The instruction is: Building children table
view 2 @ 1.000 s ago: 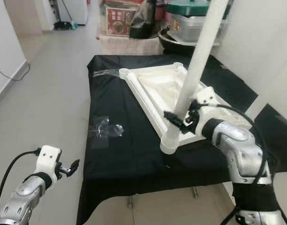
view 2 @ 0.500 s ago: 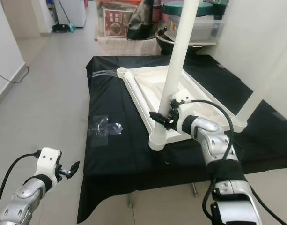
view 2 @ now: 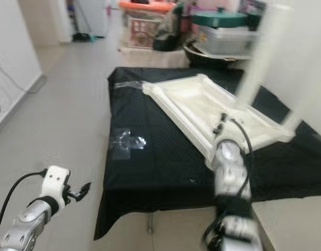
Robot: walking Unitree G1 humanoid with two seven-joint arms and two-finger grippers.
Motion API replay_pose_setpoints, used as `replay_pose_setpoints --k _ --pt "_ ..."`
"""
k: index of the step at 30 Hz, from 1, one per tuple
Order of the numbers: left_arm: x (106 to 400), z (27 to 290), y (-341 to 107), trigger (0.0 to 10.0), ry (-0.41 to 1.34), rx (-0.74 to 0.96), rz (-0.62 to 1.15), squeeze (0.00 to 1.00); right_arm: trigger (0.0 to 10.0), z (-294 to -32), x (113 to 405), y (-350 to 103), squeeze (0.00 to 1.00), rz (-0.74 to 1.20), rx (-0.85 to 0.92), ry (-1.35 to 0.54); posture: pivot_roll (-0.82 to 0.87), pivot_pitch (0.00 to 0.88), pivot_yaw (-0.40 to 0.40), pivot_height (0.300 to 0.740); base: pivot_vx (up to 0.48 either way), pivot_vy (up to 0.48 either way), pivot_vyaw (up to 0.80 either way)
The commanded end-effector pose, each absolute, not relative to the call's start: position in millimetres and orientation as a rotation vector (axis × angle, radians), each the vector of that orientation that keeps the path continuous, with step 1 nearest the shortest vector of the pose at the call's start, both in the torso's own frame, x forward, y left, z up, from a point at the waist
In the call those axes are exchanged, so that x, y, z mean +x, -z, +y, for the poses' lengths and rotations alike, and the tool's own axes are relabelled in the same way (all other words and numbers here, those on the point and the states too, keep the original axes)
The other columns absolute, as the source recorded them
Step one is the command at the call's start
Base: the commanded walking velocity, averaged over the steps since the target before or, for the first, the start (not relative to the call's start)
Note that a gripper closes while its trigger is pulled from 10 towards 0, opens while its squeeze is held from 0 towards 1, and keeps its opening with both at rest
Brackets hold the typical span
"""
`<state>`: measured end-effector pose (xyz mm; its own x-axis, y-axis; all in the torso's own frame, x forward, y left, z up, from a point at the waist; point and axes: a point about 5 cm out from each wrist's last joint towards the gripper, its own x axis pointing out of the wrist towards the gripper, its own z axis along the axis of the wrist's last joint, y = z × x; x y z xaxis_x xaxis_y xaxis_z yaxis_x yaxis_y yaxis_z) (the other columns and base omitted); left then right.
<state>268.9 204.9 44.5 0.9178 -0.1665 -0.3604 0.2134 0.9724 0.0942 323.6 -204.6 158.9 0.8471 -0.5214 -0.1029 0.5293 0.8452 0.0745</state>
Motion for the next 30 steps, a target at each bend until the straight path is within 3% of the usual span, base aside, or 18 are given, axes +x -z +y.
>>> replay_pose_setpoints --k 1,2,5,6,14,15,16,17,19,27,28,30 --pt "270.8 199.5 -44.2 10.0 0.22 0.144 0.365 0.0 6.0 -179.9 318.7 -142.3 0.0 0.187 0.112 0.503 0.03 0.0 -0.066 0.74 0.0 0.0 0.0" --pt "270.5 199.4 -43.7 10.0 0.224 0.145 0.369 0.0 10.0 -165.7 319.2 -144.1 0.0 0.187 0.124 0.445 0.02 0.0 -0.063 0.74 0.0 0.0 0.0" --pt "270.5 199.0 -43.4 10.0 0.234 0.148 0.371 0.0 10.0 -148.0 322.8 -151.9 0.0 0.159 0.113 0.36 0.02 0.0 -0.063 0.74 0.0 0.0 0.0" --pt "271.9 200.3 -44.0 10.0 0.23 0.151 0.371 0.0 10.0 -142.4 326.4 -162.2 1.0 0.113 0.131 0.305 0.02 0.0 -0.071 0.74 0.0 0.0 0.0" --pt "273.9 201.9 -45.3 10.0 0.219 0.15 0.367 0.0 10.0 -141.6 333.6 -201.8 1.0 0.017 0.14 0.152 0.02 0.0 -0.073 0.74 0.0 0.0 0.0" --pt "272.1 201.1 -44.0 10.0 0.222 0.148 0.37 0.0 10.0 -145.4 337.1 -215.5 0.0 -0.028 0.143 0.046 0.02 0.0 -0.074 0.74 0.0 0.0 0.0" --pt "272.1 201.1 -44.0 10.0 0.222 0.148 0.37 0.0 10.0 -145.4 337.1 -215.5 0.0 -0.028 0.143 0.046 0.02 0.0 -0.074 0.74 0.0 0.0 0.0" --pt "269.6 200.1 -42.4 10.0 0.224 0.146 0.375 0.0 10.0 -155.4 340.6 -241.0 0.0 -0.114 0.093 -0.264 0.02 0.0 -0.074 0.74 0.0 0.0 0.0" --pt "269.9 199.7 -42.4 10.0 0.225 0.147 0.375 0.0 10.0 -164.9 339.7 -247.7 0.0 -0.151 0.031 -0.464 0.02 0.0 -0.076 0.74 0.0 0.0 0.0" --pt "274.3 197.3 -44.4 10.0 0.227 0.142 0.366 0.0 10.0 -168.2 346.7 -213.2 0.0 -0.037 -0.089 -0.637 0.02 0.0 -0.079 0.74 0.0 0.0 0.0" --pt "275.6 197.1 -45.6 10.0 0.226 0.139 0.361 0.0 8.0 -161.8 352.3 -204.8 0.0 -0.005 -0.082 -0.637 0.02 0.0 -0.077 0.74 0.0 0.0 0.0" --pt "276.8 196.9 -46.8 10.0 0.224 0.135 0.356 0.0 8.1 -152.7 358.1 -197.8 0.0 0.025 -0.068 -0.638 0.03 0.0 -0.077 0.74 0.0 0.0 0.0"
